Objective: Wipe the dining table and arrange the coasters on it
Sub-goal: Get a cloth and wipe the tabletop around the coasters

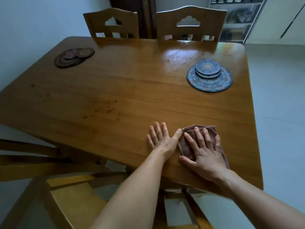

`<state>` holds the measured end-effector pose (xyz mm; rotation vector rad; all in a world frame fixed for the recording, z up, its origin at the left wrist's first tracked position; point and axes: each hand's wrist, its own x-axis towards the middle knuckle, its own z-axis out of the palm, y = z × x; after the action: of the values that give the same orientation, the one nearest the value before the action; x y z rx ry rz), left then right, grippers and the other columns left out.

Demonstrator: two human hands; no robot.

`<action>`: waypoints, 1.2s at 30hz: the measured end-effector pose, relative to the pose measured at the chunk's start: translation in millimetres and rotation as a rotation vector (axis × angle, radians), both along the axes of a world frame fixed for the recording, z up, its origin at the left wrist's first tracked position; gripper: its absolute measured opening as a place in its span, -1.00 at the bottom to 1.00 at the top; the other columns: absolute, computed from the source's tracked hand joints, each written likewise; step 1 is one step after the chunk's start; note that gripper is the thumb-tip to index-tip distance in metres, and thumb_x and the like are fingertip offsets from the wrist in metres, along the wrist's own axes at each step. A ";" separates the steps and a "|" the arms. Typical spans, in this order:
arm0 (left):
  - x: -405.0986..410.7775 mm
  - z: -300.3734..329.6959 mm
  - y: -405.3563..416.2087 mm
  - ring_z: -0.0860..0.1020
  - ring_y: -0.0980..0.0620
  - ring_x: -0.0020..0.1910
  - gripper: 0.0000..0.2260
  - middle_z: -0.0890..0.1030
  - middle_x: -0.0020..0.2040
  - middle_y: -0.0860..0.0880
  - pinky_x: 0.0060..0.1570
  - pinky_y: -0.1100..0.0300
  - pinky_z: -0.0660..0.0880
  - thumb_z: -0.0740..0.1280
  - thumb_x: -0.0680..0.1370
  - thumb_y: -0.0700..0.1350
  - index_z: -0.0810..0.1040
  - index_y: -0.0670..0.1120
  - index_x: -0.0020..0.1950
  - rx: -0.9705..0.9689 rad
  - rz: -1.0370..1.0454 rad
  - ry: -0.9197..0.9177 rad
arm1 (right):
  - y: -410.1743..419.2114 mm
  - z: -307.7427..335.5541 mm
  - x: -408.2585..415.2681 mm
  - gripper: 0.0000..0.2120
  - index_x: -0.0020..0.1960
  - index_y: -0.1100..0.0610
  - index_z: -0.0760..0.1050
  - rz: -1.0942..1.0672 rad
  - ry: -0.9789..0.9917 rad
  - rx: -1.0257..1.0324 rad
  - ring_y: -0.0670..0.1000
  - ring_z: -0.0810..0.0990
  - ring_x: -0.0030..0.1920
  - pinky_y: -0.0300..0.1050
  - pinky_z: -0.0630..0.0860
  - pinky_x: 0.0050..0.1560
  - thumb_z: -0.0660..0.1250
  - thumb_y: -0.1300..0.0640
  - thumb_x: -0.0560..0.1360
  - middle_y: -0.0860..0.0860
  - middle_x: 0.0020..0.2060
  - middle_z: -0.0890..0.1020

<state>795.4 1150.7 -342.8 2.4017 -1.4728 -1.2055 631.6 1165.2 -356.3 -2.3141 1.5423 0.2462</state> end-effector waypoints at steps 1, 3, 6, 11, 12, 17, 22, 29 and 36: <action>6.4 4.5 -1.7 -0.46 0.01 0.49 -0.28 -0.39 0.56 0.00 0.45 -0.04 -0.45 -0.09 0.58 0.38 -0.26 0.06 0.59 0.010 0.000 0.051 | -3.1 1.3 9.7 -0.12 0.51 -0.24 -0.41 -0.022 0.013 0.010 0.06 -0.55 0.46 0.28 -0.44 0.42 -0.31 -0.53 0.27 -0.03 0.50 -0.46; 12.7 18.5 -5.2 -0.40 0.00 0.52 -0.33 -0.33 0.58 0.00 0.46 -0.03 -0.40 -0.12 0.60 0.34 -0.19 0.04 0.60 0.059 -0.012 0.162 | -8.4 1.4 20.3 -0.10 0.51 -0.21 -0.42 -0.080 0.032 0.038 0.08 -0.55 0.45 0.30 -0.45 0.41 -0.29 -0.56 0.29 -0.02 0.48 -0.49; 40.5 43.5 -12.4 -0.28 -0.04 0.56 -0.34 -0.22 0.61 -0.03 0.48 -0.05 -0.28 -0.10 0.62 0.31 -0.09 -0.02 0.62 0.179 -0.175 0.267 | -13.4 4.0 46.6 -0.15 0.52 -0.17 -0.43 -0.196 0.041 0.114 0.12 -0.55 0.45 0.33 -0.45 0.40 -0.15 -0.52 0.42 -0.01 0.42 -0.56; 134.2 52.1 -17.6 0.18 -0.06 0.54 -0.48 0.22 0.57 0.00 0.47 0.00 0.10 0.06 0.64 0.24 0.22 0.08 0.56 0.138 -0.381 0.308 | -25.5 9.5 120.0 -0.16 0.54 -0.13 -0.40 -0.349 0.045 0.135 0.16 -0.49 0.48 0.34 -0.42 0.41 -0.12 -0.48 0.46 0.04 0.48 -0.49; 154.0 49.1 -16.2 0.26 -0.05 0.50 -0.51 0.31 0.52 0.02 0.45 0.00 0.18 0.09 0.63 0.24 0.29 0.11 0.52 0.126 -0.346 0.352 | -27.5 9.6 134.0 -0.16 0.54 -0.13 -0.40 -0.365 0.040 0.134 0.17 -0.48 0.48 0.34 -0.42 0.41 -0.11 -0.48 0.47 0.05 0.49 -0.48; 249.3 38.5 -11.0 0.55 0.06 0.16 -0.74 0.62 0.13 0.07 0.26 -0.01 0.45 0.16 0.63 0.17 0.55 0.11 0.17 -0.105 -0.046 0.457 | -46.5 7.4 212.7 -0.20 0.55 -0.13 -0.35 -0.389 0.023 0.083 0.16 -0.45 0.50 0.31 -0.42 0.42 -0.08 -0.45 0.50 0.04 0.51 -0.43; 333.6 20.7 -0.5 0.52 0.05 0.09 -0.69 0.58 0.09 0.05 0.14 0.08 0.49 0.07 0.67 0.08 0.55 0.03 0.16 -0.475 0.337 0.157 | -68.8 6.0 272.5 -0.31 0.58 -0.14 -0.22 -0.370 -0.035 -0.002 0.12 -0.38 0.53 0.26 -0.38 0.46 -0.08 -0.35 0.56 0.02 0.55 -0.32; 399.6 -30.0 9.9 0.31 -0.05 0.45 -0.68 0.43 0.42 -0.05 0.50 -0.07 0.07 0.10 0.66 -0.05 0.45 -0.06 0.37 -0.563 0.277 -0.401 | -13.0 8.0 246.3 -0.42 0.49 -0.36 -0.20 -0.021 -0.073 -0.030 -0.10 -0.46 0.49 0.06 -0.43 0.48 -0.26 -0.37 0.48 -0.18 0.53 -0.32; 397.4 -38.2 9.3 0.21 -0.04 0.52 -0.47 0.34 0.49 -0.04 0.52 -0.10 -0.02 -0.07 0.57 0.20 0.38 -0.04 0.40 -0.557 0.181 -0.439 | -55.4 0.2 241.7 -0.41 0.54 -0.17 0.14 -0.475 -0.195 -0.181 -0.09 -0.10 0.57 0.06 -0.24 0.54 -0.13 -0.24 0.53 -0.15 0.57 0.04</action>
<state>1192.8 1160.0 -381.0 2.3942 -1.3968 -0.1835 873.3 1109.8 -356.1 -1.9424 2.0103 -0.2397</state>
